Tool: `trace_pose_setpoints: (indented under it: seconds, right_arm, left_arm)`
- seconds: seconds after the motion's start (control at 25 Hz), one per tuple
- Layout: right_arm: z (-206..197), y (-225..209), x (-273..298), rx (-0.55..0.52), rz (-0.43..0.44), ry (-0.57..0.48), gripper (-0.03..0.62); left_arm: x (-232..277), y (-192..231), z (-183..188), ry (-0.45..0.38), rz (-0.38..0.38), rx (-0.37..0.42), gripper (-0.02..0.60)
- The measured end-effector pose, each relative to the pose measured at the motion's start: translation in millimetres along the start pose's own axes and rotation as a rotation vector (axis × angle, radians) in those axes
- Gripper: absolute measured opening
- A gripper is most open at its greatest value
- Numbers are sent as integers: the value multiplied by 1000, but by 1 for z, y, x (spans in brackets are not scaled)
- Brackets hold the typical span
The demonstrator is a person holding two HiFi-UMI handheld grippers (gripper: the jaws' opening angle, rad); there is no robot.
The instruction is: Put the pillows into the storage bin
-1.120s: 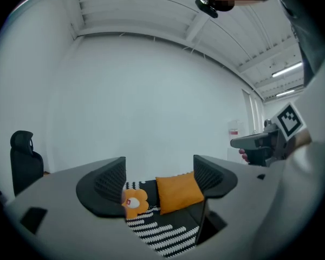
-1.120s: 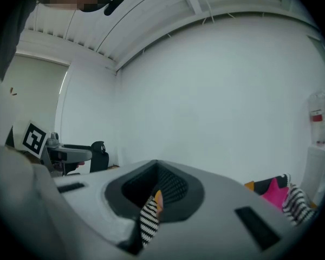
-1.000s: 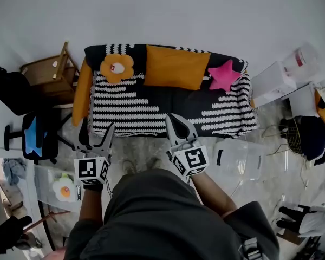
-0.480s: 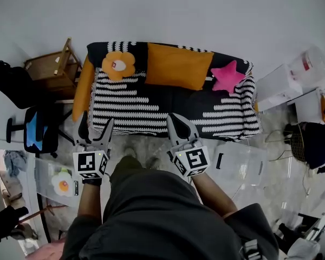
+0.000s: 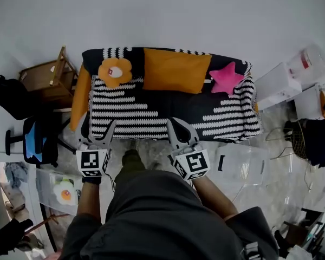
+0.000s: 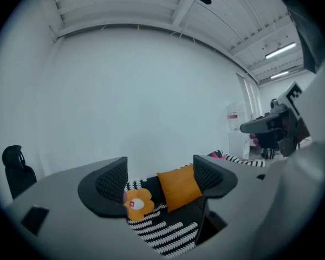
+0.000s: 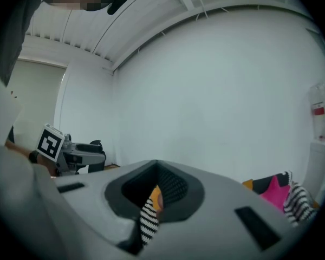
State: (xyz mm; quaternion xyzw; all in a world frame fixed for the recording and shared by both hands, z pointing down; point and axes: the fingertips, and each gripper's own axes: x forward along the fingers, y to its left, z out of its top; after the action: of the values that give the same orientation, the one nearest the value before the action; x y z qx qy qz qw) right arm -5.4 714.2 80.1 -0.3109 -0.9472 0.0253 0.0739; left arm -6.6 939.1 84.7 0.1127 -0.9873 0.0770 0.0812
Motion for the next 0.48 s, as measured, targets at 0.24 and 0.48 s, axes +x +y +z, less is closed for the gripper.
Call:
trace_pose_setpoints:
  seconds: [0.24,0.48]
  right_arm:
    - [-5,-9,48,2,-24,52,-1]
    - [-22,-10,107,18,-34,128,-1]
  left_arm:
    - [65,31,-19,68,-50,92,379]
    - [136,73,-40,123,-101,121,379]
